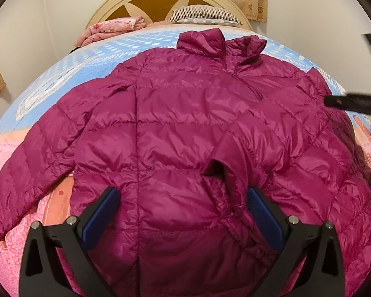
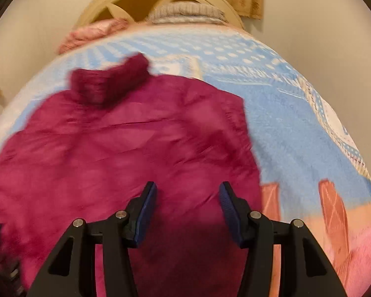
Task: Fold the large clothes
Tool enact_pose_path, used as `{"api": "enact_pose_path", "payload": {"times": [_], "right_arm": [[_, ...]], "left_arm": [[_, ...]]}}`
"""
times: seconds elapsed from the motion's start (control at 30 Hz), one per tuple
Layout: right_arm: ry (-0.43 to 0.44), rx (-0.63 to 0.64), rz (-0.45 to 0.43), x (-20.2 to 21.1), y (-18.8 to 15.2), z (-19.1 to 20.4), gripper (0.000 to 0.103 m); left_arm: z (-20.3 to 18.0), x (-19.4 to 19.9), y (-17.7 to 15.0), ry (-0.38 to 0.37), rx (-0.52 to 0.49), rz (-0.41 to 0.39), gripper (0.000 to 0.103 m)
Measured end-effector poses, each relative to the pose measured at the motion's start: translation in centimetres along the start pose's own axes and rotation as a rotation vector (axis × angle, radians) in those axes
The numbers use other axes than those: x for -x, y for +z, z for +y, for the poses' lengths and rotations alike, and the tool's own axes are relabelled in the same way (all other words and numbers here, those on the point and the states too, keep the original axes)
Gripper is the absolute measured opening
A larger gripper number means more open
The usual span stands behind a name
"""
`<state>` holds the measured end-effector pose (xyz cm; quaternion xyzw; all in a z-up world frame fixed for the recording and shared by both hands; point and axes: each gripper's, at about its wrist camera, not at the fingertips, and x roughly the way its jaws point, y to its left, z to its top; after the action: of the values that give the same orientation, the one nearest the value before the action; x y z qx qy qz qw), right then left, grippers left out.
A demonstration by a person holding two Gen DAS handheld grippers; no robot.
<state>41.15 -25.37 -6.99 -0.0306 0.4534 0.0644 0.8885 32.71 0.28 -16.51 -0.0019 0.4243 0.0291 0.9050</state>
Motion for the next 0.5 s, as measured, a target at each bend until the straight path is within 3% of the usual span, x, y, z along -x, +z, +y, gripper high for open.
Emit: {"api": "enact_pose_path", "payload": {"times": [0.17,0.37,0.5], "right_arm": [[0.076,0.069,0.01,2.3,-4.8,4.1,0.054],[0.053,0.088,0.007,1.2,-6.7,5.6,0.054],[0.023,0.107,-0.025,0.7,-8.0,6.2,0.056]], "left_arm": [[0.0,0.0,0.0,-0.001,0.0,0.001,0.103],[0.1,-0.2,0.1,-0.011,0.009,0.009,0.103],[0.8,-0.7,0.2,-0.07,0.035,0.04,0.103]]}}
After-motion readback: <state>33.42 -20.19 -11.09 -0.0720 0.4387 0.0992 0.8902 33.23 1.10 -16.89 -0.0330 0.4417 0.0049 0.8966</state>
